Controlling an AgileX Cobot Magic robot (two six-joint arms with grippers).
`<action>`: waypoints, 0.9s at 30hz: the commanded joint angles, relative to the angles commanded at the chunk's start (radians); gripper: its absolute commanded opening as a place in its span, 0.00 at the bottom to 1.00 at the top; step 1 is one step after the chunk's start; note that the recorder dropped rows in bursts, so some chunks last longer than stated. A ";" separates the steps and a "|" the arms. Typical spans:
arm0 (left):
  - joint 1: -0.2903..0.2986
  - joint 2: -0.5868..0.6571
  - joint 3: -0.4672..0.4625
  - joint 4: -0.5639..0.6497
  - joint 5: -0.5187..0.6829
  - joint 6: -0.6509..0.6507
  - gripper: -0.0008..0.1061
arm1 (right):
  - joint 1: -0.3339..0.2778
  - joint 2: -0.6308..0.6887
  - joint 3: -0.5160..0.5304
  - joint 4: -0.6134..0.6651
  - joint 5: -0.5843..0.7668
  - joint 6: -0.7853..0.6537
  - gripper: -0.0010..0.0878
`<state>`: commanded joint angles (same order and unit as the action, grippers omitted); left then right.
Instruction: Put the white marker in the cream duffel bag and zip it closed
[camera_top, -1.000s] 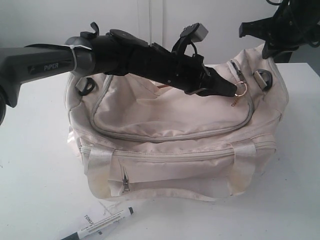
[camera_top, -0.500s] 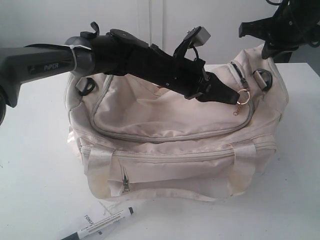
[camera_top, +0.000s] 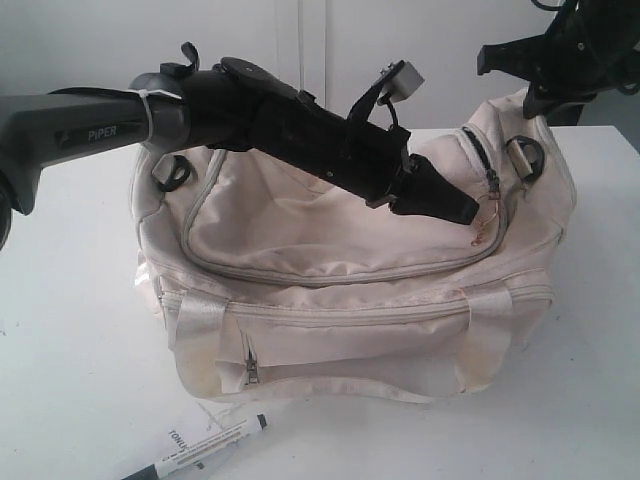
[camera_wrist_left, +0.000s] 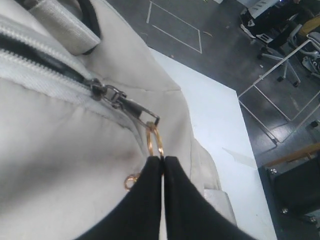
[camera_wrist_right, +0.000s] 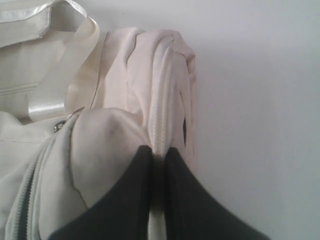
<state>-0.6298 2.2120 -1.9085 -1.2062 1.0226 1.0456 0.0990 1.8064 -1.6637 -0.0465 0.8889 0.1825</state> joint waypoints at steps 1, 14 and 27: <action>0.000 0.000 0.000 0.004 0.002 0.000 0.01 | 0.000 0.000 0.000 0.000 0.000 0.000 0.01; 0.000 0.000 0.000 0.004 0.029 0.000 0.01 | 0.000 0.000 0.000 0.000 0.000 0.000 0.01; 0.000 0.000 0.000 0.004 0.043 0.000 0.01 | 0.000 0.000 0.000 0.000 0.000 0.000 0.01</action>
<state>-0.6298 2.2120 -1.9085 -1.2020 1.0656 1.0456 0.0990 1.8064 -1.6637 -0.0465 0.8889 0.1825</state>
